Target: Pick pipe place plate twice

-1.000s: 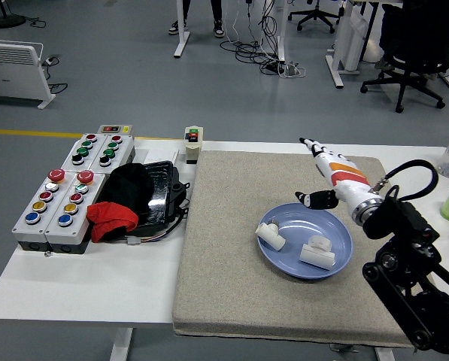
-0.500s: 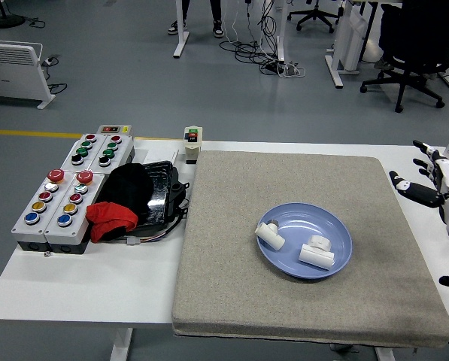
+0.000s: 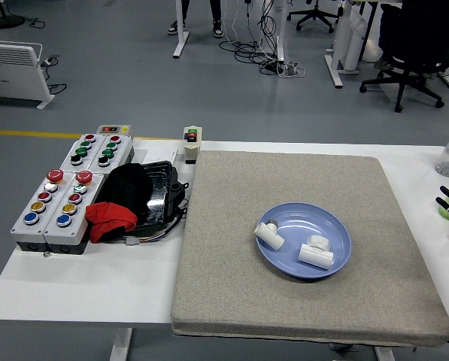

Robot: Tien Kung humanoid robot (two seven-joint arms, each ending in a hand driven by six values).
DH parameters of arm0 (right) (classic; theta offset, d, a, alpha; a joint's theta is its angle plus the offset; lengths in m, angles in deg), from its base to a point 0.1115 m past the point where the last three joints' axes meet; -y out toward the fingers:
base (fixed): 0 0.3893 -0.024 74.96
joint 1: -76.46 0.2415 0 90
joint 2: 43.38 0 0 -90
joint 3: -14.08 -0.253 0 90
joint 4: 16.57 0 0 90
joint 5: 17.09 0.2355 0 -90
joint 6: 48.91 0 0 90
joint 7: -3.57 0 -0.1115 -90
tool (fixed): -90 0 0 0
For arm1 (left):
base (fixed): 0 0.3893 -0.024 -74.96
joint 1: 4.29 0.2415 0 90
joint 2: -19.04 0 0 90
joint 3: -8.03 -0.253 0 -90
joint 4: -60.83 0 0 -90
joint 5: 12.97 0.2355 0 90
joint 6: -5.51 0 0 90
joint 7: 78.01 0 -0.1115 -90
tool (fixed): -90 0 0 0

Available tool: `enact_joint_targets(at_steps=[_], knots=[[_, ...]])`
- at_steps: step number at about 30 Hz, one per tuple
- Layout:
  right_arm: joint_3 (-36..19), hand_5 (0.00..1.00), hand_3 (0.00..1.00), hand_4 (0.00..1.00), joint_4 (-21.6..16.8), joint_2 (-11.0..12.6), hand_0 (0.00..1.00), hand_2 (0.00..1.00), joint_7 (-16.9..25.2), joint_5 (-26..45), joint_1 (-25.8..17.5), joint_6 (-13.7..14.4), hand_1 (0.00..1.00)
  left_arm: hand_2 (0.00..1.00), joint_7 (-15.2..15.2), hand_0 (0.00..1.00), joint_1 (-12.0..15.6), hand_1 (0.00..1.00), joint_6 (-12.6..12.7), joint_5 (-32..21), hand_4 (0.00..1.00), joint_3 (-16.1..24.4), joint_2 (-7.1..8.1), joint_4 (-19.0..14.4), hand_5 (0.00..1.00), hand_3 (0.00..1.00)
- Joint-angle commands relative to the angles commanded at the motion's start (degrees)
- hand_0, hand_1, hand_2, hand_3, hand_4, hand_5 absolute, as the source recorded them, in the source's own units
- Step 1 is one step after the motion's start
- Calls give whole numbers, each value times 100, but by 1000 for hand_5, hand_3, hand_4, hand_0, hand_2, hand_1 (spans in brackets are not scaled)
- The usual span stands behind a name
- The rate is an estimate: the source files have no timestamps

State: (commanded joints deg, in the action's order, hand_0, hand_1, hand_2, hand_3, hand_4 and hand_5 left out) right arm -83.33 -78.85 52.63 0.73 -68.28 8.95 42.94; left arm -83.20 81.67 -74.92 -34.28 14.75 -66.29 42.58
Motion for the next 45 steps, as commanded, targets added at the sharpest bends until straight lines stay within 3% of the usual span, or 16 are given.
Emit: enact_joint_targets(at_steps=[14, 45], knots=[[-80, 538, 820, 623, -2, 3, 846, 884, -64, -135, -28, -32, 801, 712, -3, 698, -17, 686, 4, 21, 345, 20, -1, -2, 998, 660], [-104, 605, 822, 596, 63, -17, 843, 875, -100, -137, 17, 14, 796, 712, -3, 696, -24, 687, 2, 18, 343, 5, -3, -1, 998, 663]])
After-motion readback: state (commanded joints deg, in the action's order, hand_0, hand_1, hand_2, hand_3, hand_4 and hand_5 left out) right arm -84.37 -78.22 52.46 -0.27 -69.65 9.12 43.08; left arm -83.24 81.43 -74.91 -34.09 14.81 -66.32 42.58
